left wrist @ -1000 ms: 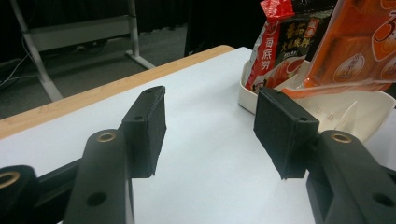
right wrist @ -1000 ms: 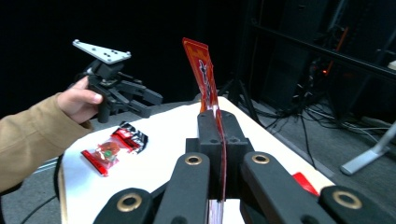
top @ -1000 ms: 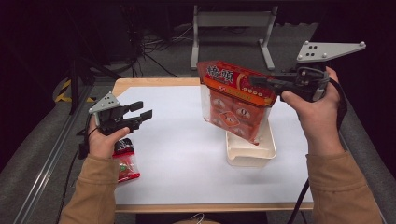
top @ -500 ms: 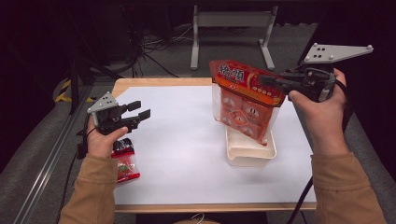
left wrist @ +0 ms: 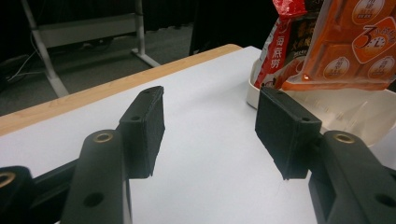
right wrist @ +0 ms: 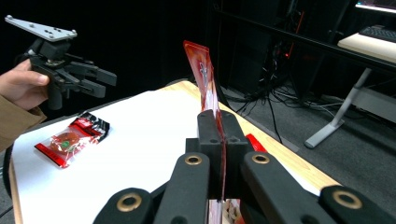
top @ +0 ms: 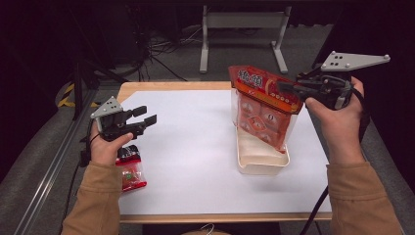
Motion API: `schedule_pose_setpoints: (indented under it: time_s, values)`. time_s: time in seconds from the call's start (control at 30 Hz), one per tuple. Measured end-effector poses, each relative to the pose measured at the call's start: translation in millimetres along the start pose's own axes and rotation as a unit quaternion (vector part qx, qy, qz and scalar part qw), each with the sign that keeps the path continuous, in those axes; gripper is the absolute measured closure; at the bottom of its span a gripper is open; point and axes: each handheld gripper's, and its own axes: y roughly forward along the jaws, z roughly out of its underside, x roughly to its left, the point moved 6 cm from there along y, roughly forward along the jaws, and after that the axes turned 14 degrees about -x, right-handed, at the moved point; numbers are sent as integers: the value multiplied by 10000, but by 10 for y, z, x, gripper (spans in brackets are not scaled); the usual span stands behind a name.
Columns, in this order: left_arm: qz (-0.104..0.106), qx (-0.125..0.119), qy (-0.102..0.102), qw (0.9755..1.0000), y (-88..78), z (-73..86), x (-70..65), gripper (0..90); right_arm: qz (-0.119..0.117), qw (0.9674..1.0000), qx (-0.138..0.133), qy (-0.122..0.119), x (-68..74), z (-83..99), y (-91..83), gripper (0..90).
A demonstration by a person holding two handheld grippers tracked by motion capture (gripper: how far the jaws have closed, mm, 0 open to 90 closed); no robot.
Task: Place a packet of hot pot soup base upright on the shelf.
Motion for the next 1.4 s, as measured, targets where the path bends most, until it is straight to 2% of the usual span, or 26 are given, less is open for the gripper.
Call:
schedule_pose_setpoints:
  time_s: [0.47, 0.67, 0.8, 0.93, 1.1, 1.3, 1.37, 1.4]
  values:
    - [-12, 42, -9, 10000, 5, 19, 12, 430, 257, 9995, 198, -28, -143, 252, 14, 898]
    - [-12, 81, -25, 10000, 4, 34, 18, 425, 215, 9994, 252, -70, -213, 393, 73, 897]
    - [-27, 89, -40, 9999, -12, 37, 32, 422, 277, 9990, 336, -48, -268, 518, 119, 895]
    - [-26, 106, -28, 9999, -15, 47, 43, 416, 286, 9991, 286, 125, -316, 630, 97, 893]
    - [-28, 170, -12, 9999, -5, 72, 47, 412, 196, 9993, 230, 232, -302, 694, 69, 889]
    - [-5, 204, -1, 9998, -6, 77, 29, 396, 298, 9986, 368, 225, -291, 834, 55, 886]
    - [-26, 247, 65, 9997, -18, 85, 45, 392, 247, 9981, 456, 322, -290, 925, 56, 887]
    - [-26, 272, 34, 9996, -26, 93, 44, 390, 213, 9979, 467, 394, -286, 965, 56, 887]
